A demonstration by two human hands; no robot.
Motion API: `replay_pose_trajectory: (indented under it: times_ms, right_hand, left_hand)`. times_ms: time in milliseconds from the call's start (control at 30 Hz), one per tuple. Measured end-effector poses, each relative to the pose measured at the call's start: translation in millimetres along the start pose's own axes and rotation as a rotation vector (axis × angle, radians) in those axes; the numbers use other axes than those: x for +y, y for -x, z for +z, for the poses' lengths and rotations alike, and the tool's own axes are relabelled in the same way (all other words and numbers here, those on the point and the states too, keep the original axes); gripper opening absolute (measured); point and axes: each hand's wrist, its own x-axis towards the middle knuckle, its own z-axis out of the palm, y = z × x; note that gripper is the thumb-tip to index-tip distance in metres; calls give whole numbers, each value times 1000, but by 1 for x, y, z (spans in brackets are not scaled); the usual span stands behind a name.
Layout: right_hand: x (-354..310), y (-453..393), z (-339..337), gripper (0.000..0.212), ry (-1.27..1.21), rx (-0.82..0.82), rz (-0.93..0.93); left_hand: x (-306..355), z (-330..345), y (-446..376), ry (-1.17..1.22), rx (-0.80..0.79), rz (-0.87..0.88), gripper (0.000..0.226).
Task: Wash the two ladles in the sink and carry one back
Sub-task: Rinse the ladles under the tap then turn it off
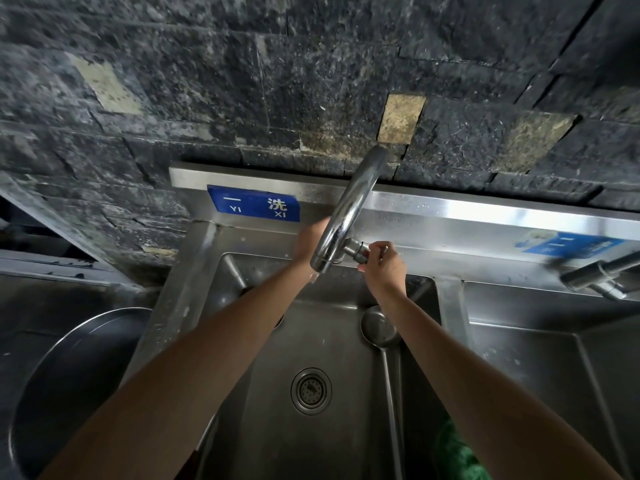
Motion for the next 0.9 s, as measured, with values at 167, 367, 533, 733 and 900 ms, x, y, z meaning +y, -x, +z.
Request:
replay_pose_trajectory:
  times_ms: [167,367,533,733,900]
  right_hand:
    - [0,1,0,18,-10,5,-9]
    - [0,1,0,19,-20,11,-8]
    - [0,1,1,19,-40,10,-3]
    - [1,1,2,19,-49,21,1]
    - [1,1,2,16,-54,9,8]
  left_hand:
    - [1,-1,-2,-12,-17,-27,24]
    - [4,-1,3,-22,-12,15,30]
    - [-1,0,1,-28,-3,2,30]
    - [0,1,0,-11,7,-13,30]
    - [2,0,1,24,-2,-54,29]
